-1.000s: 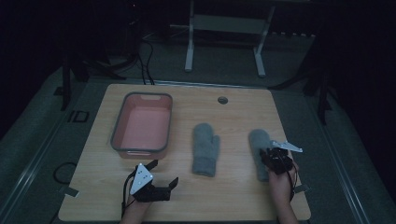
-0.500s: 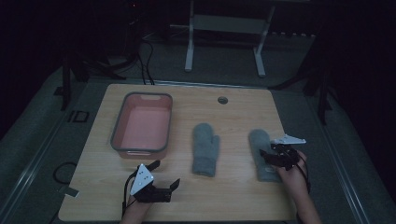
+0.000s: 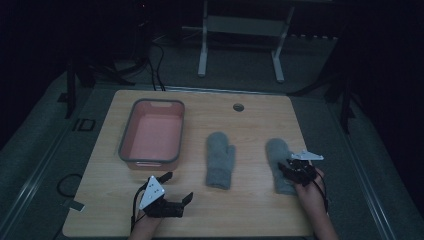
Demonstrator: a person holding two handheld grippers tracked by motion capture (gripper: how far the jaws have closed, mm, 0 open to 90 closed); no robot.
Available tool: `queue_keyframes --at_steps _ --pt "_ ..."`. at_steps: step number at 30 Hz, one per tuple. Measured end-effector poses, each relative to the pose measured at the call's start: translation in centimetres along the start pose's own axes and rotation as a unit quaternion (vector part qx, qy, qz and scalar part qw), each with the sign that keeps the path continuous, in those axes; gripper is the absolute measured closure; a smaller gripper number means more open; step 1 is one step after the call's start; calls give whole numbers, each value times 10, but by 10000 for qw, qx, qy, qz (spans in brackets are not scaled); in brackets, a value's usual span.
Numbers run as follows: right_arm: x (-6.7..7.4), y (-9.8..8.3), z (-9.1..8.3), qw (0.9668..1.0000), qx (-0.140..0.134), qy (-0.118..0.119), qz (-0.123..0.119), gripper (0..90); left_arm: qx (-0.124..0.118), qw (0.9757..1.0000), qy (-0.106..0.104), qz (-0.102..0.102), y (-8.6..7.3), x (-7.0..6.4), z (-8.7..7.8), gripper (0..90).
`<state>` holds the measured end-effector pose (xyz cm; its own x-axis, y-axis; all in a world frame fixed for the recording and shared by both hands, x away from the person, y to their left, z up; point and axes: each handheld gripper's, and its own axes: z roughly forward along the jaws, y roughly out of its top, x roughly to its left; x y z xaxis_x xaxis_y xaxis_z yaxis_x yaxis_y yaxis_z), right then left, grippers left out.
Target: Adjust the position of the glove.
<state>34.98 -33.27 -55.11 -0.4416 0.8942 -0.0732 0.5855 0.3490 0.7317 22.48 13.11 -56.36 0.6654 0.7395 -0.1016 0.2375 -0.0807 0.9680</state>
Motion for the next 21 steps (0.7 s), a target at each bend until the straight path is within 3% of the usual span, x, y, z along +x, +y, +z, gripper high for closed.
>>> queue_keyframes --at_steps 3,7,13,21 --pt "5 1 -1 9998 1 -187 19 741 15 10000 5 6 0 0 0 14" --pt "11 1 -2 9991 -66 -335 243 793 28 10000 24 14 0 0 0 14" --pt "16 9 -11 9977 -175 -395 519 808 26 10000 50 -12 0 1 0 14" --pt "25 33 -24 9954 -344 -509 741 809 9 10000 67 -20 0 1 0 14"
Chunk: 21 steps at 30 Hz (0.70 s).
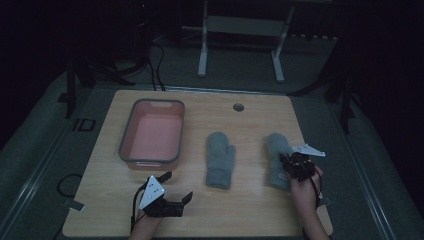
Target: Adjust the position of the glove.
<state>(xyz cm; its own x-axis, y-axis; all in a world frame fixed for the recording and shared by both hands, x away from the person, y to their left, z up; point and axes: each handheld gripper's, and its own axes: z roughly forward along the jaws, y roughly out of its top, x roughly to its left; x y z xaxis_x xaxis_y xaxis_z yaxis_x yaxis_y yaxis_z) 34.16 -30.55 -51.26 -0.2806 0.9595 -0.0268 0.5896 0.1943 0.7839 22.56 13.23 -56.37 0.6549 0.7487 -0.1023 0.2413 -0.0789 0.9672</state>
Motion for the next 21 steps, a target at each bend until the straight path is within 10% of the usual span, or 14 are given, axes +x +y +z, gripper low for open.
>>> queue_keyframes --at_steps 21 --pt "50 61 -18 9994 -267 188 -77 808 -8 10000 5 14 1 0 -1 14"
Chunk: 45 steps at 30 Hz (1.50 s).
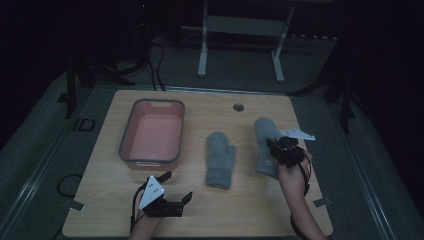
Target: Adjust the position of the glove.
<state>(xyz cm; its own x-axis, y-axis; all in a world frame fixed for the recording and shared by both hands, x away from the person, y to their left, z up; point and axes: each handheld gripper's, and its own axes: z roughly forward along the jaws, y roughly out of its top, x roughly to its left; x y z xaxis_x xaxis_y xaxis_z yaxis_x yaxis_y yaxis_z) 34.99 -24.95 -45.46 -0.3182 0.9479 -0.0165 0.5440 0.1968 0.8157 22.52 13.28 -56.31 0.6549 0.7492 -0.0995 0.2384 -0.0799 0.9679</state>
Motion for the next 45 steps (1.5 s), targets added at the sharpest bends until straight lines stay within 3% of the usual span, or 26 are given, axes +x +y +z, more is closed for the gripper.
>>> queue_keyframes --at_steps 12,22,32,40,45 --pt "47 26 6 9994 -98 320 -117 808 -27 10000 -11 2 1 0 -1 14" --pt "85 28 21 9981 10 620 -16 808 -66 10000 -30 -9 2 1 -3 13" --pt "121 12 42 9965 305 773 -67 805 -65 10000 -65 -2 2 1 -4 14" --pt "132 -11 70 9944 689 805 -58 785 -70 9999 -85 -29 2 1 -4 14" --pt "135 -25 85 9933 814 801 -159 642 -61 9999 -93 -47 2 0 -4 14"
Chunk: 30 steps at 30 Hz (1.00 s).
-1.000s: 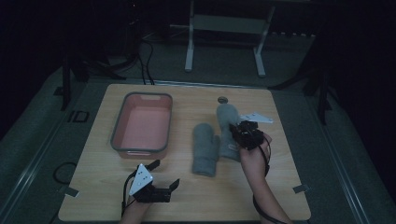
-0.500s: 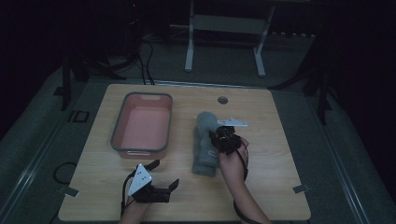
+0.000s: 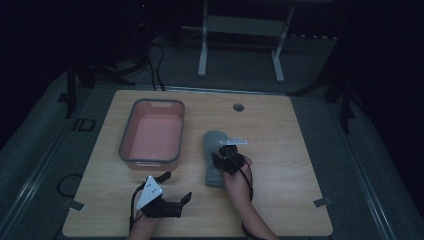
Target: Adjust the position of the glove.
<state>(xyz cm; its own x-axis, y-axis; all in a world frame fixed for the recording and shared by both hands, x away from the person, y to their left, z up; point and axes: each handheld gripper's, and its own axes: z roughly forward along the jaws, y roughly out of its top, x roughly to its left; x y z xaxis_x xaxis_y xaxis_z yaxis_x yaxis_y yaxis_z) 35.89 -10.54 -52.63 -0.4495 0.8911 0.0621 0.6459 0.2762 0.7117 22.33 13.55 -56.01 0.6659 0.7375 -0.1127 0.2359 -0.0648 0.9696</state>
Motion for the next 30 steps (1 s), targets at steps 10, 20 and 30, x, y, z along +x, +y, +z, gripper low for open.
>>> queue_keyframes --at_steps 10,20,30 --pt "-12 -6 0 9999 13 38 -98 630 8 10000 19 5 -1 0 1 14" --pt "-27 -7 -4 9995 103 181 -222 629 36 10000 19 19 -1 -1 3 14" --pt "-46 -8 -8 9977 166 280 -598 599 66 10000 -8 6 -1 -4 5 14"
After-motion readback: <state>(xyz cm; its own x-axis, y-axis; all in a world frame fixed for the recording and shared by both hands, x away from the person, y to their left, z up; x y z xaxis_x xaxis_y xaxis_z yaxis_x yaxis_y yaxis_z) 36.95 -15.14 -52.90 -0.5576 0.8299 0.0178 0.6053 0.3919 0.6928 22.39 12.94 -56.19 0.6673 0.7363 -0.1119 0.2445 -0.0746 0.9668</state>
